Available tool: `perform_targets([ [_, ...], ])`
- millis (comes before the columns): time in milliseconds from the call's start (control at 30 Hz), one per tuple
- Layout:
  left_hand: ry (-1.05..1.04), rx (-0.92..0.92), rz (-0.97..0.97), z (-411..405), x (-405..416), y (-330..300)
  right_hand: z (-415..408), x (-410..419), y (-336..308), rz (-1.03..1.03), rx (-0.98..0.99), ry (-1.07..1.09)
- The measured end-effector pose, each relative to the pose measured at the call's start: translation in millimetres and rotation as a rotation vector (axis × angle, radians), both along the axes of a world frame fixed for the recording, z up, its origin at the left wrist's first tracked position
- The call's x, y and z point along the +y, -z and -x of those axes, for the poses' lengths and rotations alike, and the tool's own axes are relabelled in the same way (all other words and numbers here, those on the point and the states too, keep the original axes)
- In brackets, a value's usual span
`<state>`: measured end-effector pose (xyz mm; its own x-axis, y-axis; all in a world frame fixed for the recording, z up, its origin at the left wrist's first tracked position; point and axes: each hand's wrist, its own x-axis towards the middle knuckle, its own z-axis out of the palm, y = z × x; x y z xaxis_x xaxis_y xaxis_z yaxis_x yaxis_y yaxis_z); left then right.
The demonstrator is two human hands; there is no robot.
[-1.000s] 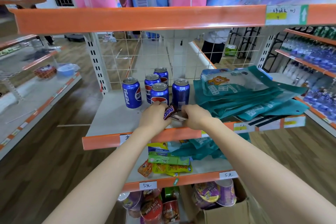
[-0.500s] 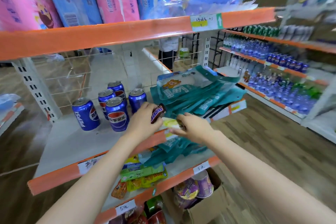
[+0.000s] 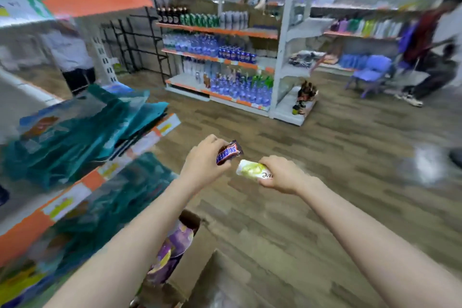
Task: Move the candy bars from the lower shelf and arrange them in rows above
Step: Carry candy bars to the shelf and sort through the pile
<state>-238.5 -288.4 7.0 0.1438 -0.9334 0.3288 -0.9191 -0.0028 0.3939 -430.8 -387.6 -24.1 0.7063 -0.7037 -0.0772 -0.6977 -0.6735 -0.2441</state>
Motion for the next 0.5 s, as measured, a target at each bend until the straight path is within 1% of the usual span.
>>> perform_targets([
  [133,0.121,-0.005,-0.057,90,-53,13,115,-19,7,-0.061,-0.025,0.181],
  [300,0.244,-0.047,-0.148,201,-103,47,247,-32,27,-0.108,0.022,0.372],
  [400,0.297,-0.062,-0.191,254,-128,65,309,-39,38,-0.129,0.020,0.479],
  [500,0.341,-0.045,-0.193,296,-145,73,352,-47,44,-0.146,0.026,0.555],
])
